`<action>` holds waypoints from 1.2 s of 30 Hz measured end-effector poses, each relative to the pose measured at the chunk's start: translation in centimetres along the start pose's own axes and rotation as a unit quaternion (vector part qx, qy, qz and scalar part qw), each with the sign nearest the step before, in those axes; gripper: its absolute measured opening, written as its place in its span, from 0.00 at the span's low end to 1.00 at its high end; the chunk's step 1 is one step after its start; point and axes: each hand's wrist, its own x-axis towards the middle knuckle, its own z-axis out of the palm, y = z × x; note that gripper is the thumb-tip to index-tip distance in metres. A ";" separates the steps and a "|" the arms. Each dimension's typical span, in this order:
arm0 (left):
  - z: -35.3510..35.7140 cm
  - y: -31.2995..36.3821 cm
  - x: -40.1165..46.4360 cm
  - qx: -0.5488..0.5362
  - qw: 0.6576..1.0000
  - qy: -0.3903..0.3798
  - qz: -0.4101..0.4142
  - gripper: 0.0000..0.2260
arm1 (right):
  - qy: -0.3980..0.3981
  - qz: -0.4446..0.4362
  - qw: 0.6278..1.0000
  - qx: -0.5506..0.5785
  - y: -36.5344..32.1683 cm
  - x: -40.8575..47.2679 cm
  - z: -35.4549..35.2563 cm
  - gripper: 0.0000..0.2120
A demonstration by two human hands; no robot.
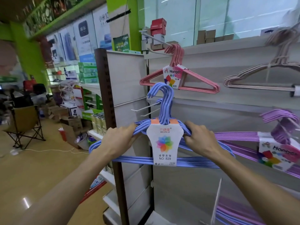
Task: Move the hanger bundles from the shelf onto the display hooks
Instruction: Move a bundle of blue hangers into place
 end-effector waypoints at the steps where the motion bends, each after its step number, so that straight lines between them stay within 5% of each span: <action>1: 0.9 -0.5 0.5 -0.004 1.000 0.002 0.001 0.16 | -0.001 0.006 1.000 -0.004 -0.1 0.6 0.6 0.07; 19: 17.2 -8.3 11.7 -0.147 0.985 0.015 0.089 0.13 | 0.015 0.156 0.985 -0.079 -1.1 9.9 11.9 0.20; 36: 27.0 -8.1 17.1 -0.243 0.950 0.012 0.194 0.28 | 0.077 0.178 0.958 -0.209 1.9 12.5 18.9 0.23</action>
